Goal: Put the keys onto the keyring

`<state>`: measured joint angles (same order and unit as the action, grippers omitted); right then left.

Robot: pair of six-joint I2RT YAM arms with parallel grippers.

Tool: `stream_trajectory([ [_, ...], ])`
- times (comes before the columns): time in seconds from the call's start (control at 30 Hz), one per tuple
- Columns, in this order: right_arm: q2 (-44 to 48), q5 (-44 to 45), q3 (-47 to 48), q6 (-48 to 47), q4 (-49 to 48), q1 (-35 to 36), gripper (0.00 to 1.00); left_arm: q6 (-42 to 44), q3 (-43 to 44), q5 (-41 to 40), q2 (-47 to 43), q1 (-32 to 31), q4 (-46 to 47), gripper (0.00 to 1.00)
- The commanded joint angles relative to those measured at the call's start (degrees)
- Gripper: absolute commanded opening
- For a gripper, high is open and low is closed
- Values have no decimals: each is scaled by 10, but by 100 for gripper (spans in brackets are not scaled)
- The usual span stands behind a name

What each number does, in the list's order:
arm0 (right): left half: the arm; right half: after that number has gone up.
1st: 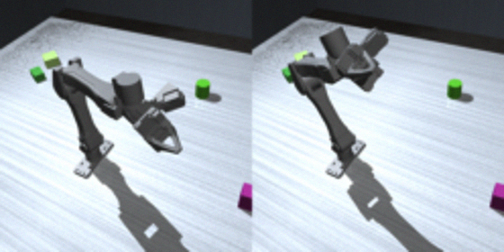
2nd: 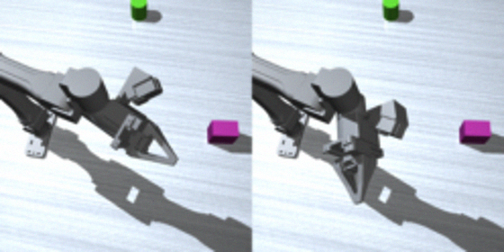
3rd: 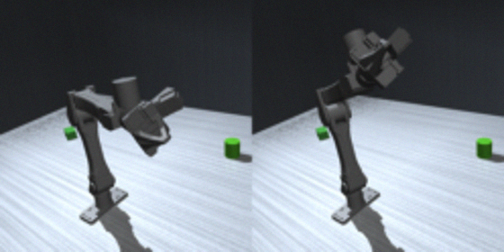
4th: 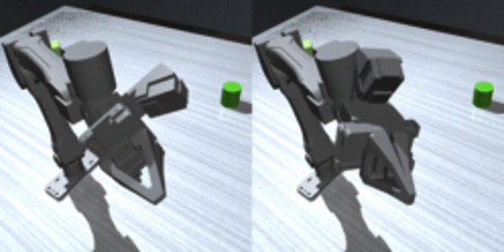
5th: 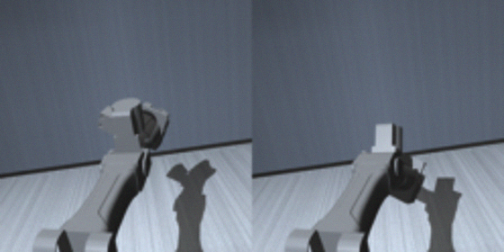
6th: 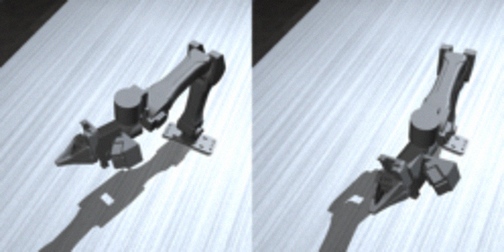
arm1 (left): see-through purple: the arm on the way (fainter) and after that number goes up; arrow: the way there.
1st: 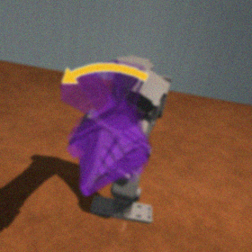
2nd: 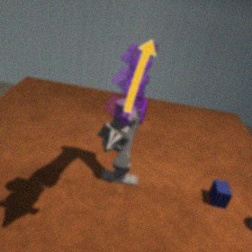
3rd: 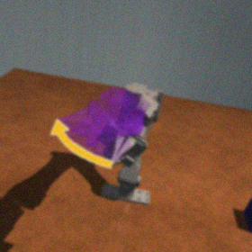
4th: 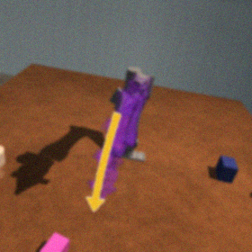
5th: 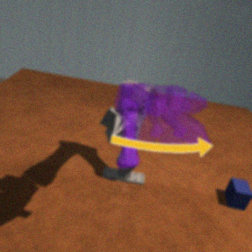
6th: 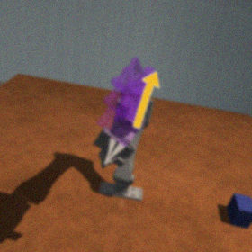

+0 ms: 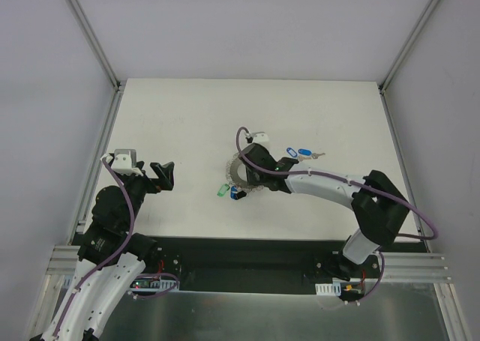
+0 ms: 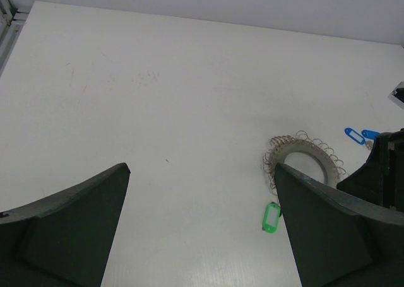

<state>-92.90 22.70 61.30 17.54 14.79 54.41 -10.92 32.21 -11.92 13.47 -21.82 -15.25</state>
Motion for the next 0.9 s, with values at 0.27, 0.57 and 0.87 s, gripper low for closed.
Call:
stream_trajectory([
  [0.27, -62, -19, 40, 40, 42, 4, 29, 3, 3, 9, 0, -8, 23, 99],
  [0.57, -54, -19, 23, 65, 58, 4, 28, 3, 3, 10, 0, -8, 22, 99],
  [0.87, -61, -29, 11, 88, 54, 5, 25, 3, 3, 11, -2, -9, 23, 99],
])
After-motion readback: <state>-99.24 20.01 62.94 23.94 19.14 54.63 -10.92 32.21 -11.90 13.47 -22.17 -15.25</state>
